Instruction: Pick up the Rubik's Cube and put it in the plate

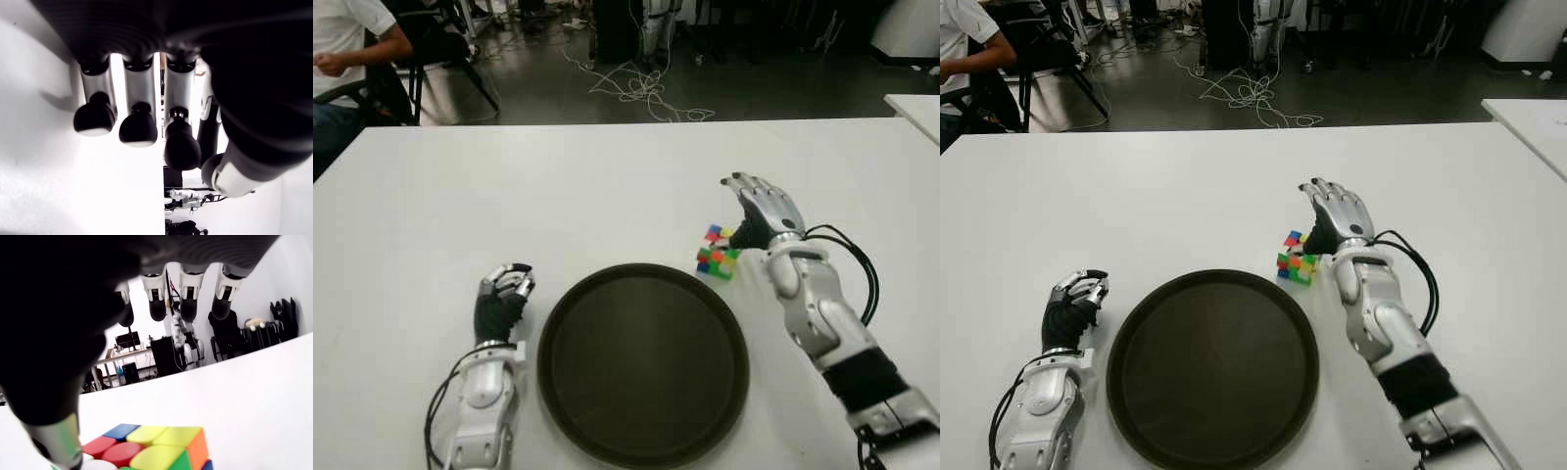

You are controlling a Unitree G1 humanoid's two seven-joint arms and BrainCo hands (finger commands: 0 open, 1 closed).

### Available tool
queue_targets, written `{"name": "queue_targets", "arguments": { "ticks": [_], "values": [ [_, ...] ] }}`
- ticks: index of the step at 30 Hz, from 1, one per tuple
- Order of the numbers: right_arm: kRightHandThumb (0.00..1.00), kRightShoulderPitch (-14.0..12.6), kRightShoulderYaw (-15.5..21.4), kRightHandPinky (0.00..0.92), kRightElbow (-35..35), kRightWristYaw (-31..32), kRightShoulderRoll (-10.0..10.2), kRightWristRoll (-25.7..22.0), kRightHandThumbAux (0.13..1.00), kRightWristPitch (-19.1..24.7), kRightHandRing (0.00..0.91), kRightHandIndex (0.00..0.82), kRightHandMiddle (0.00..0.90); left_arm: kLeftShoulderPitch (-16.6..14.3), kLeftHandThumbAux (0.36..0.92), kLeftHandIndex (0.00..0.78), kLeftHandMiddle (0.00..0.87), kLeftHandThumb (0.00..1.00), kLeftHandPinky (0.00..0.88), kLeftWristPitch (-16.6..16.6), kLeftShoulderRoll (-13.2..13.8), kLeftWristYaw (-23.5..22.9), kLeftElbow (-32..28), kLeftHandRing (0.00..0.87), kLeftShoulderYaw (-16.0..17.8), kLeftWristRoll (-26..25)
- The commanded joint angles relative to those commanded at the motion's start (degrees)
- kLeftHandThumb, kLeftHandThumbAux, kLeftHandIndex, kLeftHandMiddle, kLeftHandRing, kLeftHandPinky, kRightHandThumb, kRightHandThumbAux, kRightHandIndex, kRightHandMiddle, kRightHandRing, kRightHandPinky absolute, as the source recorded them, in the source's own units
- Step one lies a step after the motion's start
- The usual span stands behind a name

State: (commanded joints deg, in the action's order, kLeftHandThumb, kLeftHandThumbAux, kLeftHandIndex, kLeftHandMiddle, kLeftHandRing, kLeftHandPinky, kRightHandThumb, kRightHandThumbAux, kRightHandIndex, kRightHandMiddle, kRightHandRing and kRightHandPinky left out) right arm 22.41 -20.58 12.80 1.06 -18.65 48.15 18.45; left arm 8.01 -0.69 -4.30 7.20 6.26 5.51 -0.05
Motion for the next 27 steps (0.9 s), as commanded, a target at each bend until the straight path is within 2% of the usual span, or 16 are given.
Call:
{"name": "queue_targets", "arguments": {
  "ticks": [10, 17, 27],
  "values": [
    [0.000, 1.0, -0.4, 0.130, 2.7, -1.5, -0.2, -0.3, 0.839, -0.8, 0.086, 0.069, 0.046, 0.3, 0.703, 0.444, 0.812, 0.713, 0.835, 0.2, -0.2, 0.2, -0.7, 0.834, -0.2, 0.1],
    [0.000, 1.0, -0.1, 0.094, 3.1, -2.0, -0.1, -0.9, 0.848, -1.4, 0.071, 0.062, 0.048, 0.2, 0.703, 0.444, 0.809, 0.713, 0.838, 1.3, -0.5, 0.9, -1.1, 0.835, -0.1, 0.2],
    [0.000, 1.1, 0.4, 0.080, 3.2, -1.4, 0.3, -1.8, 0.855, -1.4, 0.056, 0.051, 0.039, 0.1, 0.704, 0.445, 0.798, 0.714, 0.822, 0.5, -0.6, 0.7, -0.6, 0.822, 0.2, -0.5]
  ]
}}
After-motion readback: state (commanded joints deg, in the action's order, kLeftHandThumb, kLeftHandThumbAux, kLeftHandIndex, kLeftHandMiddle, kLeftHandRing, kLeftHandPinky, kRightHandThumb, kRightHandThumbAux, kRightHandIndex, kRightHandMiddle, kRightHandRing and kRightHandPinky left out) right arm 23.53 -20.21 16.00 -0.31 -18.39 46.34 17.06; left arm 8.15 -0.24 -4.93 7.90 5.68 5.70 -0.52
